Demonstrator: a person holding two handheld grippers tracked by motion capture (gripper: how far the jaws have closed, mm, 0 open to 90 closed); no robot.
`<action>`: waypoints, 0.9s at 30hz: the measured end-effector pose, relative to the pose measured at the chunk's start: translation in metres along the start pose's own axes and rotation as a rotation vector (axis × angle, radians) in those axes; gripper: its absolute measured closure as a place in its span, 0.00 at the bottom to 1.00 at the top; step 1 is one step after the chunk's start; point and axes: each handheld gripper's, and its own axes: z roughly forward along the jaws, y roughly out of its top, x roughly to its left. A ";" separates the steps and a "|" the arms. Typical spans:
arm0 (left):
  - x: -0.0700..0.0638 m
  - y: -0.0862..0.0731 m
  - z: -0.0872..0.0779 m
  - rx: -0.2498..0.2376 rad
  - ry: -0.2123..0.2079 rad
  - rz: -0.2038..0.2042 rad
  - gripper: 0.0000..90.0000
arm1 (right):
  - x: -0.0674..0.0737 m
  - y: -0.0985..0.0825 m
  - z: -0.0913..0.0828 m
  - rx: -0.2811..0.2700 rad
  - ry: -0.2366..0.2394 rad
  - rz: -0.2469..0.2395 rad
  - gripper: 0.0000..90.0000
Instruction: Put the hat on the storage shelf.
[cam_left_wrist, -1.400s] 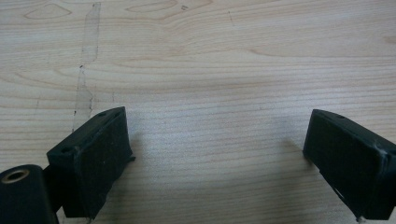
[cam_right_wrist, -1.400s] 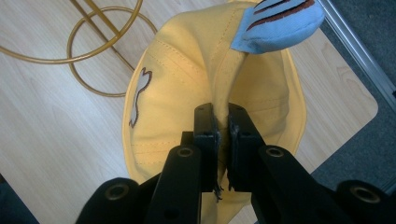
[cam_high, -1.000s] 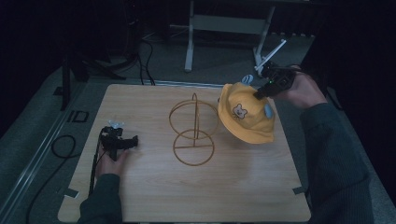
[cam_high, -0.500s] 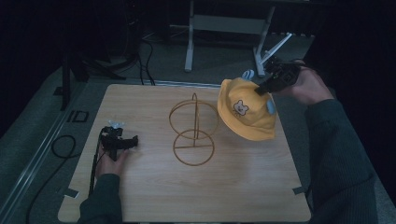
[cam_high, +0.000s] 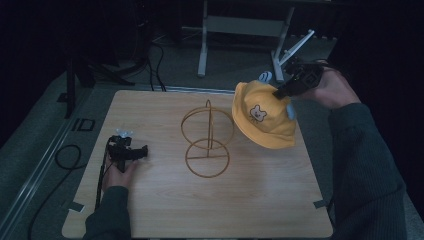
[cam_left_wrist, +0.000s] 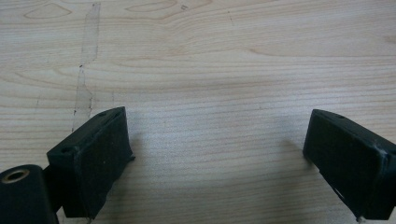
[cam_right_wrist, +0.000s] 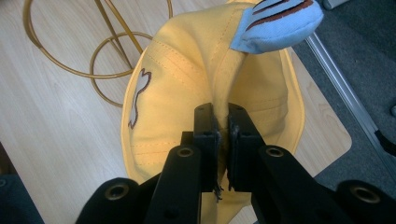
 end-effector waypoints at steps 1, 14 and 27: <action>0.000 0.000 0.000 0.000 0.000 0.000 0.08 | 0.000 0.000 -0.001 -0.001 -0.001 0.000 0.94; 0.000 0.000 0.000 0.000 0.000 0.000 0.08 | 0.003 0.002 -0.012 -0.021 0.008 -0.021 0.94; 0.000 0.000 0.000 0.000 0.000 0.000 0.08 | 0.006 0.004 -0.018 -0.046 0.028 -0.037 0.94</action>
